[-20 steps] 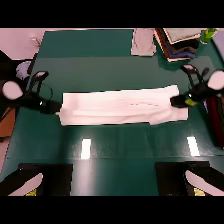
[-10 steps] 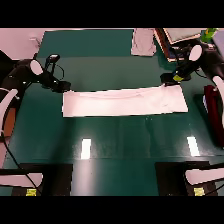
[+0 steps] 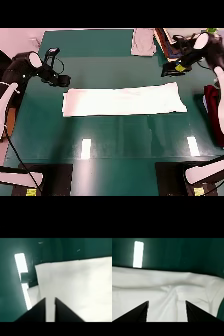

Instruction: Fold the shirts.

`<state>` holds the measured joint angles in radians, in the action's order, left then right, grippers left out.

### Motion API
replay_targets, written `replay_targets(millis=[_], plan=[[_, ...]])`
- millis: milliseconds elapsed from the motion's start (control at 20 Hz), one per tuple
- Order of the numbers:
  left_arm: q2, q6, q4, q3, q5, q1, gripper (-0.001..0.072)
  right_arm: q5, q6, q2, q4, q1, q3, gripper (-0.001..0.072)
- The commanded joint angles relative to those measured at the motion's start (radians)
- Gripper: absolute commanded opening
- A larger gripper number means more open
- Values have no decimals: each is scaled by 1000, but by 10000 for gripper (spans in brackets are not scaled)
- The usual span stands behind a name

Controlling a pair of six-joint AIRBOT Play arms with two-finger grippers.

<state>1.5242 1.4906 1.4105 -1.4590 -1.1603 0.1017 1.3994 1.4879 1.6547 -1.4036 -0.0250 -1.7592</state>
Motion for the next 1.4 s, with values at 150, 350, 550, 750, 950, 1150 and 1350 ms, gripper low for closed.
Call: replay_targets(millis=[150,350,550,750,950,1150,1350], plan=[[0,-3,-92,-37,-108,26,25,29,-57,-88,16,-206,264,699],[4,2,-93,-37,-64,118,25,-24,-62,-45,24,-277,372,699],[5,2,-93,-37,-26,206,25,-98,-85,6,53,-256,394,698],[5,2,-93,-37,5,265,25,-176,-84,10,50,-232,395,694],[5,51,-108,-37,40,298,25,-179,-85,10,51,-232,395,531],[20,83,-110,-36,98,343,25,-148,-130,9,51,-232,395,21],[101,114,-116,-36,195,437,24,-122,-138,-56,49,-232,392,18]])
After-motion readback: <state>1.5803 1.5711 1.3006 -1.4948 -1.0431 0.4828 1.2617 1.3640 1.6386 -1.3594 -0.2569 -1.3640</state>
